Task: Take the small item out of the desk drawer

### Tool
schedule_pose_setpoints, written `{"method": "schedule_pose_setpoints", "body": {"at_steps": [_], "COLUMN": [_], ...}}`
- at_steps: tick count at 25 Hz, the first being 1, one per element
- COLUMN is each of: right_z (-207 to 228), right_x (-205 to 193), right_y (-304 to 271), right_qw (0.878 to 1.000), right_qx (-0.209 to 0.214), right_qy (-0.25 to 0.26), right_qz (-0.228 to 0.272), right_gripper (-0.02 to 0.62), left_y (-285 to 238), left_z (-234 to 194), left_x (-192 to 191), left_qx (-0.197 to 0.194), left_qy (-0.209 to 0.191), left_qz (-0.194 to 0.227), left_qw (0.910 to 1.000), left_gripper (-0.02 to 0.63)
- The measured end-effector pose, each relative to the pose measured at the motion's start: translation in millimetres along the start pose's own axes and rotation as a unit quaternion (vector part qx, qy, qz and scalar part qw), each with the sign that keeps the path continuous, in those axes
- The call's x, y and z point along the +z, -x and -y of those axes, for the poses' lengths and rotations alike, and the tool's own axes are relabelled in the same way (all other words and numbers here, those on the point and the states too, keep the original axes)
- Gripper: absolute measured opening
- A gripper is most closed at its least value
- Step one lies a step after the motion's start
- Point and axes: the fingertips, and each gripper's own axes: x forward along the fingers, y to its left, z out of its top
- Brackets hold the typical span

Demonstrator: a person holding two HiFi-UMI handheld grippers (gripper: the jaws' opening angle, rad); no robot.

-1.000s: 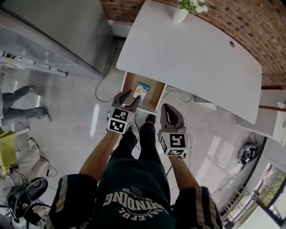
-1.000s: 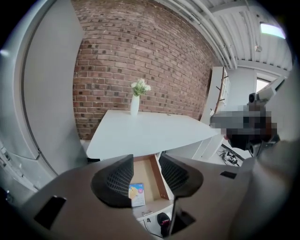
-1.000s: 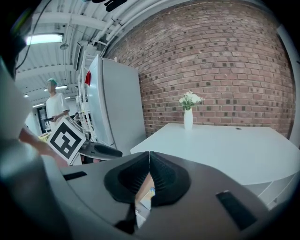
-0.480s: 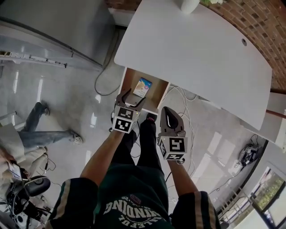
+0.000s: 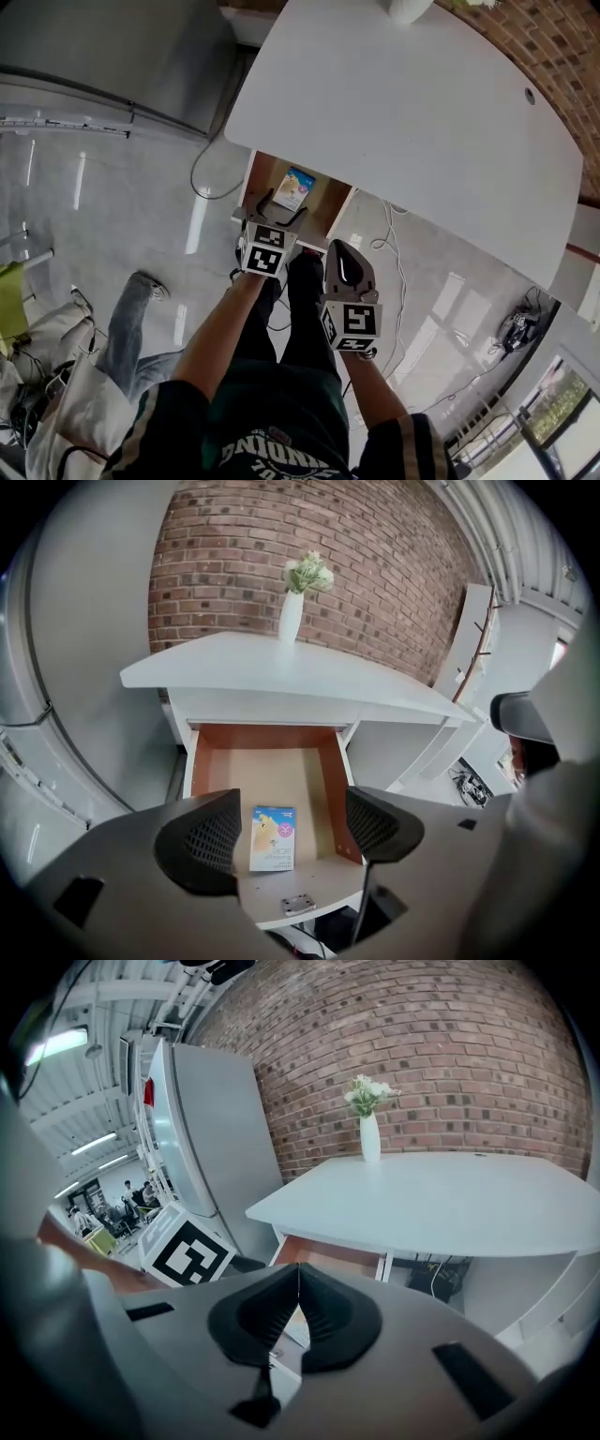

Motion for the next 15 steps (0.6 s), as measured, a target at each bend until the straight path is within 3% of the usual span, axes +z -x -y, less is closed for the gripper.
{"method": "schedule_pose_setpoints", "body": {"at_steps": [8,15], "right_z": [17,26], "right_x": [-29,-32], "right_y": [-21,-29], "right_qw": [0.999,0.999], "right_qx": [0.006,0.008], "right_qy": [-0.014,-0.027], "right_qz": [-0.029,-0.037], "right_gripper": [0.025,0.025], "left_y": [-52,-96], "left_z": [-1,-10], "left_x": [-14,-26], "left_qx": [0.008,0.024], "left_qy": [-0.017,-0.032], "left_qz": [-0.036,-0.063], "left_qw": [0.9992,0.9972], "left_gripper": [0.37,0.407]}}
